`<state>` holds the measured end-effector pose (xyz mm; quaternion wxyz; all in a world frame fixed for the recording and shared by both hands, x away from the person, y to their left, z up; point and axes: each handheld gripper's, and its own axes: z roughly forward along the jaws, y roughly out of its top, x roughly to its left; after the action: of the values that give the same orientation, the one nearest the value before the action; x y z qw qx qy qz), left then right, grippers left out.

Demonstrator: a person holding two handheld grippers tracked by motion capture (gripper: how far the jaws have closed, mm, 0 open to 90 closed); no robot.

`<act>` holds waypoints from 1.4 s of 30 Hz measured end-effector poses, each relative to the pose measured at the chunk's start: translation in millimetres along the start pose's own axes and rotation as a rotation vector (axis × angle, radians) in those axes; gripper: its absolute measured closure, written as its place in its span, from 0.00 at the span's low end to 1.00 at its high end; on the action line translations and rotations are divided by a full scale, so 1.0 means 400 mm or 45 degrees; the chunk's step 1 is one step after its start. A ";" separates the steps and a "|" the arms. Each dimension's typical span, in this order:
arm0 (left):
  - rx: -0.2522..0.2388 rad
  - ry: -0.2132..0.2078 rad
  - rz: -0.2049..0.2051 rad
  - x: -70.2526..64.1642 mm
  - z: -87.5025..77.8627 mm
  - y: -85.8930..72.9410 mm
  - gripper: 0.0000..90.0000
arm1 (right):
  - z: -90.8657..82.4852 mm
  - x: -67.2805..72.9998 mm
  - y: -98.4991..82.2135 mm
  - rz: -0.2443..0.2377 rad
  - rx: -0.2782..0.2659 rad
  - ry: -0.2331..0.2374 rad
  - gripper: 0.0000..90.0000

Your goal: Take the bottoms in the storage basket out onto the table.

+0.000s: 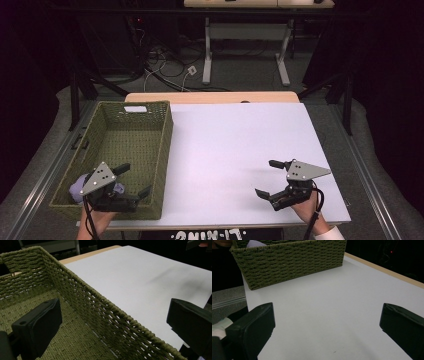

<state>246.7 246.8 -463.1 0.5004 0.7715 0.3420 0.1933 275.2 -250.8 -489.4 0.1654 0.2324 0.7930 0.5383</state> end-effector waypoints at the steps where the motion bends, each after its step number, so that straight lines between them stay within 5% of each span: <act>1: 0.001 0.000 0.003 0.000 -0.001 0.002 0.00 | 0.000 0.000 0.000 0.000 0.002 0.000 0.00; 42: 0.293 0.082 0.141 0.072 -0.016 0.056 0.00 | 0.009 0.001 -0.005 0.001 0.025 -0.005 0.00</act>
<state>270.1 265.8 -441.4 0.3858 0.8350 0.3348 0.2049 276.4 -248.4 -492.6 0.1645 0.2354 0.7978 0.5301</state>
